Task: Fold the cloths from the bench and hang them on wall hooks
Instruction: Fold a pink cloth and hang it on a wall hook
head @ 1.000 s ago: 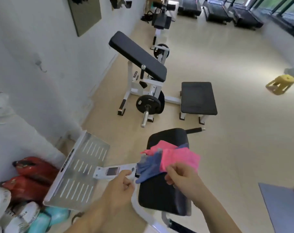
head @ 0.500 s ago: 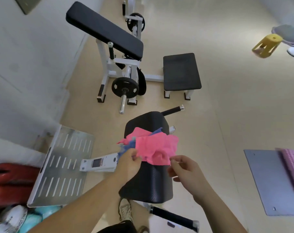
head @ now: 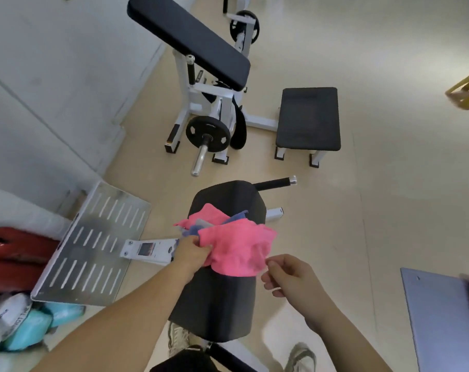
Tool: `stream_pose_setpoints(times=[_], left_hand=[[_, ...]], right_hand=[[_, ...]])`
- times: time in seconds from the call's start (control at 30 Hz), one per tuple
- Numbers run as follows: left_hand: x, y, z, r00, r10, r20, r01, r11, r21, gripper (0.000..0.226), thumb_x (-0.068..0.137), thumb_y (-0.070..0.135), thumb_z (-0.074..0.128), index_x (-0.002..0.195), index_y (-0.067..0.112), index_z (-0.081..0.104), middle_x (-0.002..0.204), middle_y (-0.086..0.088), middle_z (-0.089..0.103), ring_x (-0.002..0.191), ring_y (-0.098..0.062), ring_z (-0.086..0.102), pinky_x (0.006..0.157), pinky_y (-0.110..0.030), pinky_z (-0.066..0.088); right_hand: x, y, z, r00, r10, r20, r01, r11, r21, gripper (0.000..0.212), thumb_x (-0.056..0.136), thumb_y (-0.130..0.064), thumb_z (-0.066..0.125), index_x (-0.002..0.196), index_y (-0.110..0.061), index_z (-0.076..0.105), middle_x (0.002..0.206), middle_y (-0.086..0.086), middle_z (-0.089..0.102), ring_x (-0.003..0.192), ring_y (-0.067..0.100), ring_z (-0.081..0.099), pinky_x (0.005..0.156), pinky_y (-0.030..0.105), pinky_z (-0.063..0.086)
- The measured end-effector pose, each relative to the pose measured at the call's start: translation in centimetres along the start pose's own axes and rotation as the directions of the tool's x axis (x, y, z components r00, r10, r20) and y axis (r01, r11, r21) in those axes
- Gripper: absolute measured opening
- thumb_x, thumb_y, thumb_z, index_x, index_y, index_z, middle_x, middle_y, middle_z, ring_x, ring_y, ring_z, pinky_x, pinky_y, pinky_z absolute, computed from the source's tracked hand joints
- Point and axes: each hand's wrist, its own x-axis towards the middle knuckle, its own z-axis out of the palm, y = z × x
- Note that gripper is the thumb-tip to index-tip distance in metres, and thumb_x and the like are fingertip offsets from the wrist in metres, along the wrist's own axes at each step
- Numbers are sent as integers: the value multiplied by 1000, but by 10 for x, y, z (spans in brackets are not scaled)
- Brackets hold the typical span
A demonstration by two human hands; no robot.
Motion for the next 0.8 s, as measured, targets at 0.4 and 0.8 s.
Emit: stream_pose_setpoints(times=[0.4,0.8], left_hand=[[-213,97,66,856,328,-400,-416,896,-154,28,94,23,71,89,49,77,86,22,74,84,9,68,83,-9,51],[-300,131,32,486,701,-522,-537,711,454,18,95,33,63,107,35,77,102,13,67,92,-8,63,79,-30,54]], right_hand=[[-35,11,-121,953,-179,244,235,946,-222,33,94,-25,69,125,-35,63,112,-5,71,95,13,71,90,41,60],[-79,-56,-124,763,-600,243,646,726,-237,21,79,-22,84,70,-19,65,81,-3,66,80,16,63,75,37,56]])
